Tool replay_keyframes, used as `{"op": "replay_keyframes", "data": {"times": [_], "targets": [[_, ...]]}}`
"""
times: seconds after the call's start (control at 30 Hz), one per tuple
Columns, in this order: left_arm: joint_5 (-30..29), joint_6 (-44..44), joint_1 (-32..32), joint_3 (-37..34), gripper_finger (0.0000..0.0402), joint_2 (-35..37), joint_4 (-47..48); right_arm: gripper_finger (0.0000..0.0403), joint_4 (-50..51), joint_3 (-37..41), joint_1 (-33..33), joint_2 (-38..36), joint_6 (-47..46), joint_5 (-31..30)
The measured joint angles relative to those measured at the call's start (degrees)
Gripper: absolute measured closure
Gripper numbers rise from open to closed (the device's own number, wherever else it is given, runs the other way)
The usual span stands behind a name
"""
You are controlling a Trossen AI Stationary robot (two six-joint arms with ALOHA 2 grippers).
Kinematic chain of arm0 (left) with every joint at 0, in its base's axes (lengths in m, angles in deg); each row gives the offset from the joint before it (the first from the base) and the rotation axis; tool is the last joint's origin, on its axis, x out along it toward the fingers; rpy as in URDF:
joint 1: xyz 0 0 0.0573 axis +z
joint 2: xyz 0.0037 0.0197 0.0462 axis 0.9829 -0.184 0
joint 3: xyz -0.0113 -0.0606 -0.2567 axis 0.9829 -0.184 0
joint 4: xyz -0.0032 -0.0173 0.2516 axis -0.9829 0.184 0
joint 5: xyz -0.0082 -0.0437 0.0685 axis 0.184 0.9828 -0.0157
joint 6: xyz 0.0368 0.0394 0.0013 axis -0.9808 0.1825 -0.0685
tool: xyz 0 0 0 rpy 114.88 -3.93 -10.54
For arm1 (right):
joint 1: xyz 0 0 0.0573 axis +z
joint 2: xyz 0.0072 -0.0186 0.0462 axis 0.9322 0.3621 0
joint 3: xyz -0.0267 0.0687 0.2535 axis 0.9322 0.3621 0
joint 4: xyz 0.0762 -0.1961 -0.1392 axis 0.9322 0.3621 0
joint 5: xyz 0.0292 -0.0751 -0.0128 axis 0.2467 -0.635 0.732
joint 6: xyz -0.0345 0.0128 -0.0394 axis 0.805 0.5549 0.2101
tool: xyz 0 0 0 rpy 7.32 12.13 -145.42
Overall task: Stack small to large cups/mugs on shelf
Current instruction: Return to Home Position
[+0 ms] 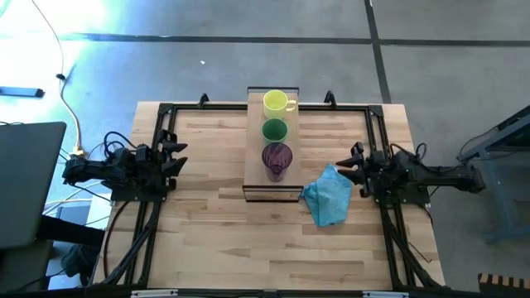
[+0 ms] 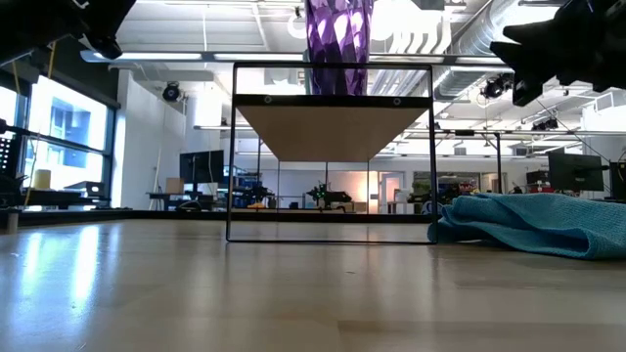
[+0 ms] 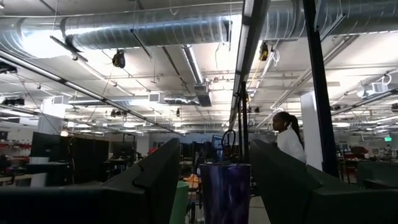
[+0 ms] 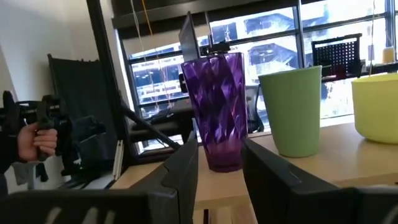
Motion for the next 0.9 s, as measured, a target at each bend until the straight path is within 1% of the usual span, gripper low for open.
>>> {"op": "replay_keyframes", "data": {"times": [0.13, 0.33, 0.53, 0.73, 0.9], "targets": [[0.0, 0.2, 0.0, 0.0, 0.0218, 0.0, 0.0, 0.0288, 0.2, 0.0, 0.0, 0.0, 0.5, 0.2], [0.0, 1.1, 0.0, 0.0, 0.0218, 0.0, 0.0, 0.0288, 5.0, 0.0, -0.9, 0.0, -0.8, 0.3], [0.0, 1.3, 0.0, 0.0, 0.0218, 0.0, 0.0, 0.0288, 6.2, 0.0, -1.1, 0.0, -1.4, 0.8], [0.0, 1.7, 0.0, 0.0, 0.0218, 0.0, 0.2, 0.0288, 11.8, 0.0, -1.1, 0.0, -5.6, 4.8], [0.0, 3.1, 0.0, 0.0, 0.0217, 0.0, 2.0, 0.0288, 13.7, 0.0, -1.1, 0.0, -6.6, 5.6]]}}
